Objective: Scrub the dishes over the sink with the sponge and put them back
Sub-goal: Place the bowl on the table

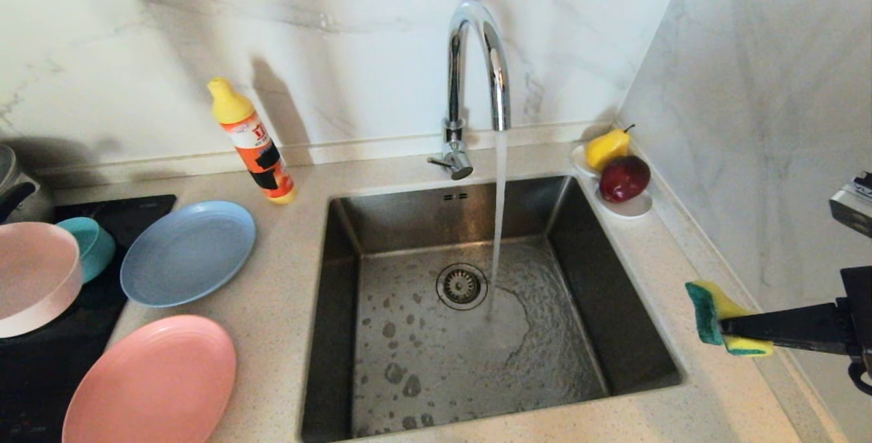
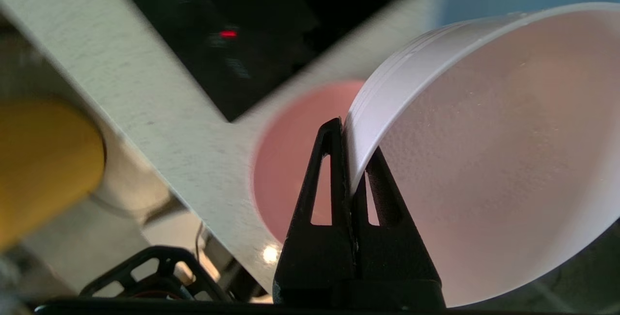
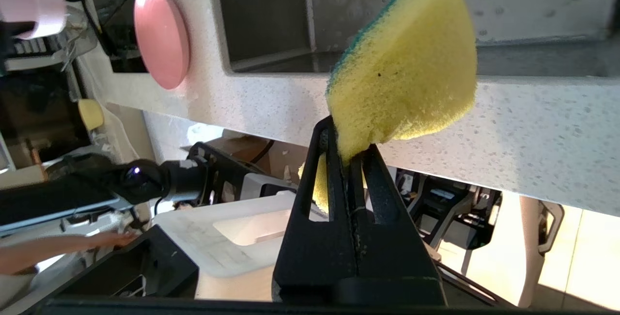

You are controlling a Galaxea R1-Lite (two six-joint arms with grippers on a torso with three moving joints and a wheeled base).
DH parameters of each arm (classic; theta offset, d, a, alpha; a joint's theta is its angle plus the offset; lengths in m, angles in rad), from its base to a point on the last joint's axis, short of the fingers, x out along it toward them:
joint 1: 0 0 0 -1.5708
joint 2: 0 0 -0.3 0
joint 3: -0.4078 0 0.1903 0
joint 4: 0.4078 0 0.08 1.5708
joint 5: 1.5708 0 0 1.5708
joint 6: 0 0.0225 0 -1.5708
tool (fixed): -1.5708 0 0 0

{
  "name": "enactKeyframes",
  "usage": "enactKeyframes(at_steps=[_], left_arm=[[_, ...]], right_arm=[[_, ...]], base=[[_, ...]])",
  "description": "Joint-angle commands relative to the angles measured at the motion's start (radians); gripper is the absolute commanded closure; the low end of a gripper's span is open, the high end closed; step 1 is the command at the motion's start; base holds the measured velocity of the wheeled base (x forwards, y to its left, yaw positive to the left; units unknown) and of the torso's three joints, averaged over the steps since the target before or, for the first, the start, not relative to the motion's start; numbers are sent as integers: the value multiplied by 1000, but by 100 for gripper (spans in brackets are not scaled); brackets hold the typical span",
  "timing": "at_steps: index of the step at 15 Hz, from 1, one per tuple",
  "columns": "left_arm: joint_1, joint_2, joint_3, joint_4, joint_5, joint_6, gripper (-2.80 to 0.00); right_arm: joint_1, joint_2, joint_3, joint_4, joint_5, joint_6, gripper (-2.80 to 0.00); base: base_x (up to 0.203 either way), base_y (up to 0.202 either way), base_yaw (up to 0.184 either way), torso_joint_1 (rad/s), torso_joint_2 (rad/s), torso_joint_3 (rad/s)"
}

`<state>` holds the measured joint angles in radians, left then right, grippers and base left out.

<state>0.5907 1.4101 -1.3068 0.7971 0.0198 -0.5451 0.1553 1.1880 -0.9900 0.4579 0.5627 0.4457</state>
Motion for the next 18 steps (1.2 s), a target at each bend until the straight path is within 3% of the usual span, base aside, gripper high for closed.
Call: enactKeyframes(at_steps=[1,6,9,13,16,18], left_arm=[[113,73,16,-20,-29,5,0],[271,229,69,-82,-49,46,0],[309,265,167,-253,-49,68,0],[357,336,177,-286,-56,71,0],[404,358,176,-343,-145,99,0],[409,384,175,-346,-150,103,0]], right_arm=[[1,17,-5,2,6,2,0],[3,41,7,2,6,-13,0],[-2,50,7,2,6,-23,0],[-3,50,19,1,5,-30,0],[-3,52,22,1,6,-30,0],[-3,58,22,1,6,-30,0]], base=[[0,0,0,0,0,0],[0,0,0,0,0,0],[0,0,0,0,0,0],[0,0,0,0,0,0],[0,0,0,0,0,0],[0,0,0,0,0,0]])
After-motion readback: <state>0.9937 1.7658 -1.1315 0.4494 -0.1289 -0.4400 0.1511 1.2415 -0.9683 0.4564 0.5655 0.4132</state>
